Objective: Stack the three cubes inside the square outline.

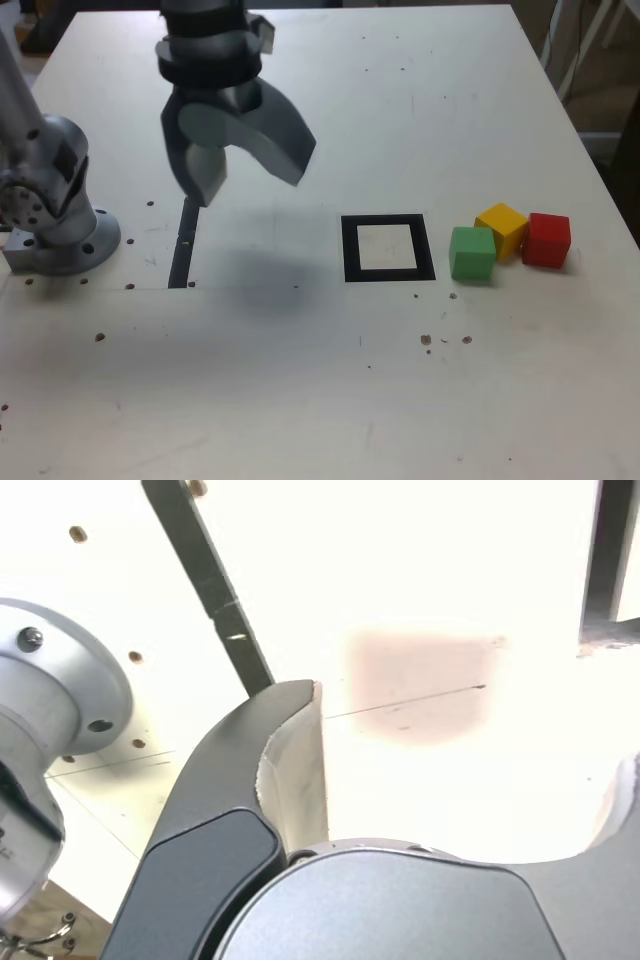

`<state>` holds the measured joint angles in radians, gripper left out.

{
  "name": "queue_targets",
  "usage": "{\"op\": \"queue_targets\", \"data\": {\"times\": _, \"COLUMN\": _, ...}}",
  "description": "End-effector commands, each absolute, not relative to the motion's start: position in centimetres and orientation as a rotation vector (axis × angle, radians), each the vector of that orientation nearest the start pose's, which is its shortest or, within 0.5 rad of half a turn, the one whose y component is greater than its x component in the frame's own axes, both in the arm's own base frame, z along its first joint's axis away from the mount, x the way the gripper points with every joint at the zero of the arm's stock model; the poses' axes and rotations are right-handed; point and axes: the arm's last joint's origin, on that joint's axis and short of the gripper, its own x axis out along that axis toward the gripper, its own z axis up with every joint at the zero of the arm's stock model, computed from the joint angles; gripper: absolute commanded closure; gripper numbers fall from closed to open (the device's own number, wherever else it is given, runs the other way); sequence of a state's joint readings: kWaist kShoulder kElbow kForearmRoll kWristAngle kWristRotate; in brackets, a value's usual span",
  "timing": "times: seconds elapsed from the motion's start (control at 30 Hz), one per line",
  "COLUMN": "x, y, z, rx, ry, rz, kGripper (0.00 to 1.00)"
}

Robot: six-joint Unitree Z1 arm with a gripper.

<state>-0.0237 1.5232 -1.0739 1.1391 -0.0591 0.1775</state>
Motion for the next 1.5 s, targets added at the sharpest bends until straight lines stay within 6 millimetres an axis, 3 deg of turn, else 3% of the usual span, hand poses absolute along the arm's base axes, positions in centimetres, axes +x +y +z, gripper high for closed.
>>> {"op": "queue_targets", "data": {"times": 0.0, "x": 21.6, "y": -1.0, "z": 29.1, "rx": 0.119, "ry": 1.589, "rz": -0.202, "kGripper": 0.0}}
{"op": "queue_targets", "data": {"times": 0.27, "x": 25.8, "y": -1.9, "z": 29.4, "rx": 0.208, "ry": 1.582, "rz": -0.192, "kGripper": 0.0}}
{"op": "queue_targets", "data": {"times": 0.7, "x": 31.4, "y": -3.1, "z": 32.4, "rx": 0.308, "ry": 1.546, "rz": -0.195, "kGripper": 0.0}}
{"op": "queue_targets", "data": {"times": 1.07, "x": 37.9, "y": -3.8, "z": 33.6, "rx": 0.106, "ry": 1.636, "rz": 0.017, "kGripper": 0.0}}
{"op": "queue_targets", "data": {"times": 1.47, "x": 40.6, "y": -4.8, "z": 34.8, "rx": -0.196, "ry": 1.548, "rz": 0.183, "kGripper": 0.0}}
